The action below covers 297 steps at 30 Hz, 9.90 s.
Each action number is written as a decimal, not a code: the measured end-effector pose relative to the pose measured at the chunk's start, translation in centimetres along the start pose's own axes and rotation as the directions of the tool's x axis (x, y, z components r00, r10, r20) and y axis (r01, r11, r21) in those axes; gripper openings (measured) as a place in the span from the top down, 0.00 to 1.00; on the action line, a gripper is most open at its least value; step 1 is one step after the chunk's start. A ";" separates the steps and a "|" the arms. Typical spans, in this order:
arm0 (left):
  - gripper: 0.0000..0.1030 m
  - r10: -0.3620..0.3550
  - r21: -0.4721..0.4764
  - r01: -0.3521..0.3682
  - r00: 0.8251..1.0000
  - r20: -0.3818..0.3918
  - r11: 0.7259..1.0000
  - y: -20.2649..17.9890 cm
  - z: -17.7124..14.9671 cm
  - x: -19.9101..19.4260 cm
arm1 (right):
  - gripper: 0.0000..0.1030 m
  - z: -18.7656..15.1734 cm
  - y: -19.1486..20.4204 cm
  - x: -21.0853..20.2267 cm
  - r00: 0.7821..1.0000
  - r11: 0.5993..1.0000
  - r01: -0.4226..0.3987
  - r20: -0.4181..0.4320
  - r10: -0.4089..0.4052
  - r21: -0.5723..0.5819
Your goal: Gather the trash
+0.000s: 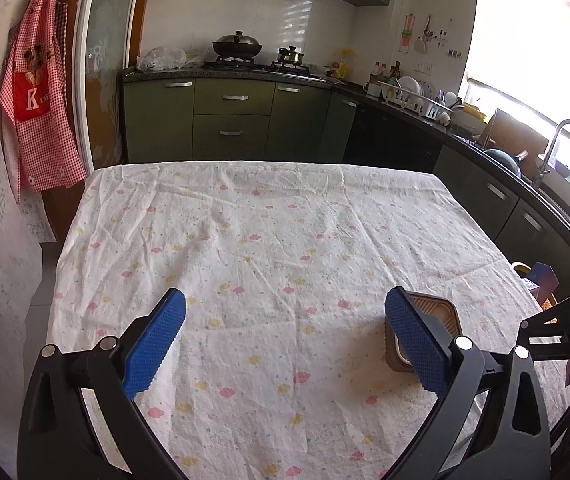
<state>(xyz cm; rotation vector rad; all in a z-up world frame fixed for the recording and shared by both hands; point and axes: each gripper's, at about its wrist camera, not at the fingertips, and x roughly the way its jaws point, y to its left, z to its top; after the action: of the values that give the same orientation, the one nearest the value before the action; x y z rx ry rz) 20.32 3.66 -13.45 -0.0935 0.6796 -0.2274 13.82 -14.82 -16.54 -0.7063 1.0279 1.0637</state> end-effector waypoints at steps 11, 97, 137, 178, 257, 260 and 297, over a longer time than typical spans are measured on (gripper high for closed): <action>0.05 -0.003 0.000 0.003 1.000 -0.006 1.000 -0.1 -0.1 0.2 | 0.80 -1.3 0.3 -1.0 1.000 0.999 0.010 0.021 -0.011 0.048; 0.30 -0.085 0.175 0.148 0.941 -0.326 0.973 -11.9 -0.9 7.9 | 0.38 -31.8 -7.4 -13.6 0.784 0.112 -0.030 0.093 -0.614 0.993; 0.32 -0.467 0.433 0.700 0.707 -0.531 0.568 -53.2 -2.3 9.0 | 0.38 -45.7 -2.8 -17.5 0.679 -0.148 -0.056 -0.071 -0.731 0.987; 0.05 0.135 0.149 -0.145 0.988 0.081 0.978 -14.9 -1.4 -14.1 | 0.07 -28.7 0.3 -17.7 0.667 0.218 0.163 0.055 -0.743 0.962; 0.05 0.131 0.073 -0.147 0.973 0.189 0.986 -13.9 -5.1 -25.2 | 0.07 -23.7 7.7 -21.1 0.561 0.278 0.334 0.047 -0.827 0.900; 0.05 0.129 0.076 -0.146 0.974 0.187 0.986 -13.8 -5.1 -25.1 | 0.07 -23.7 7.7 -21.1 0.562 0.278 0.335 0.047 -0.826 0.900; 0.05 0.105 0.090 -0.122 0.979 0.174 0.988 -13.7 -4.9 -24.2 | 0.07 -24.0 7.2 -20.3 0.567 0.274 0.336 0.039 -0.823 0.901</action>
<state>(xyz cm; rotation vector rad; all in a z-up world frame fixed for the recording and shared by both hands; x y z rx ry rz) -3.50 -3.95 -0.27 0.0224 0.5022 -0.1411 -3.45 -40.29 -6.94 0.0559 0.5374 -0.0705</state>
